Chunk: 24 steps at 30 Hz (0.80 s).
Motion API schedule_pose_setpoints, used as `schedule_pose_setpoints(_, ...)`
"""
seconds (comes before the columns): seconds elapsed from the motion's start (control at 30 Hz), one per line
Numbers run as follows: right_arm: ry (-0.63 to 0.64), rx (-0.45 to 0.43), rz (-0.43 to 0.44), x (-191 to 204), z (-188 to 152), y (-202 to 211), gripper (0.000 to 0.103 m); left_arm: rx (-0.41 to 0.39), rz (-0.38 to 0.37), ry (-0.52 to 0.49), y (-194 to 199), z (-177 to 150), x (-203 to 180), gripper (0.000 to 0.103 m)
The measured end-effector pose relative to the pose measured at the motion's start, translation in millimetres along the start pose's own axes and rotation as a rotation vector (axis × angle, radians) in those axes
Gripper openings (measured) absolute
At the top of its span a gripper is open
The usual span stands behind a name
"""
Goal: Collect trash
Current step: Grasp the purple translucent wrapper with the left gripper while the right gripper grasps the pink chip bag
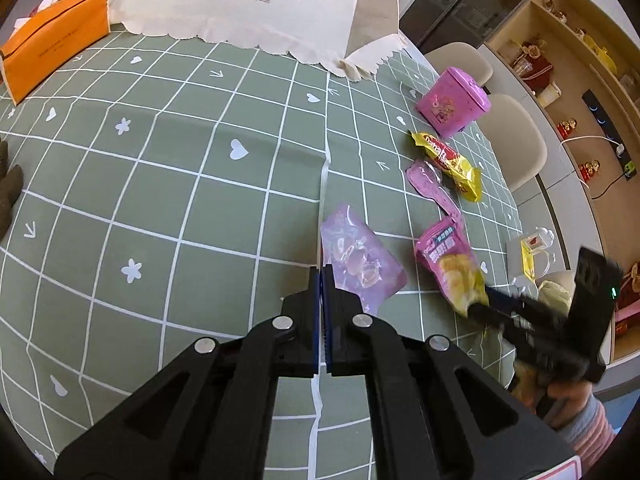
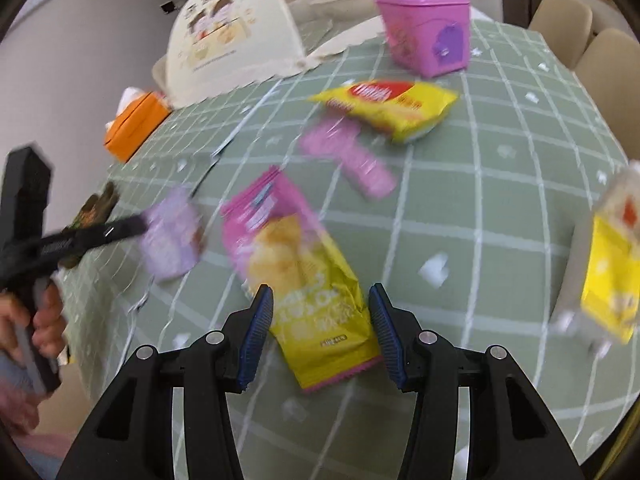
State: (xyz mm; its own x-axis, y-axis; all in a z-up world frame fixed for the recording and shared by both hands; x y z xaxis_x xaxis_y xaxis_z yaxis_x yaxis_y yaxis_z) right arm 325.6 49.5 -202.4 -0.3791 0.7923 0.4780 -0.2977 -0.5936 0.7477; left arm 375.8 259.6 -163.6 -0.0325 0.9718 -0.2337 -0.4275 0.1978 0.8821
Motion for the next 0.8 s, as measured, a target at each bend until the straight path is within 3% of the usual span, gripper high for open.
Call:
schedule_pose_setpoints(0.23, 0.17, -0.044, -0.107, 25.7, 12.4, 10.5, 0.047, 0.019, -0.011, -0.012, -6.7, -2.7, -1.4, 0.002)
schedule_pose_setpoints(0.57, 0.169, -0.017, -0.121, 2.3, 49.0, -19.0, 0.047, 0.044, -0.042, -0.002, -4.7, -11.7, 4.7, 0.003)
schedule_pose_setpoints(0.7, 0.161, 0.007, -0.108, 1.9, 47.5, -27.0, 0.047, 0.037, -0.067, 0.002, 0.7, -12.7, 6.2, 0.016)
schedule_pose_setpoints(0.73, 0.161, 0.01, -0.094, 4.6, 45.2, -26.8, 0.046, 0.034, -0.072, 0.001, 2.0, -12.9, 6.0, 0.02)
schedule_pose_setpoints(0.8, 0.175, 0.028, -0.111, 7.3, 38.7, -27.1, 0.029, 0.027, -0.075, -0.006, 3.9, -13.0, 5.4, 0.023)
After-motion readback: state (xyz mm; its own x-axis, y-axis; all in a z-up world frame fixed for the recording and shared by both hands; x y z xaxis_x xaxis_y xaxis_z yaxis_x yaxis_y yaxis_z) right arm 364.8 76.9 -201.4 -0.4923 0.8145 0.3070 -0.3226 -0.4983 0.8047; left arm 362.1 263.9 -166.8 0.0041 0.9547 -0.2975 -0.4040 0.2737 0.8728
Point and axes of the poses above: each gripper's, at about its wrist camera, not at the fingertips, and y roughly against the way its jaws point, x to its left, z to its top, the point moved 8 cm from there along -y, roughly the way its jaws point, and after that the axes turned 10 degrees about z, right-handed, at the moved point
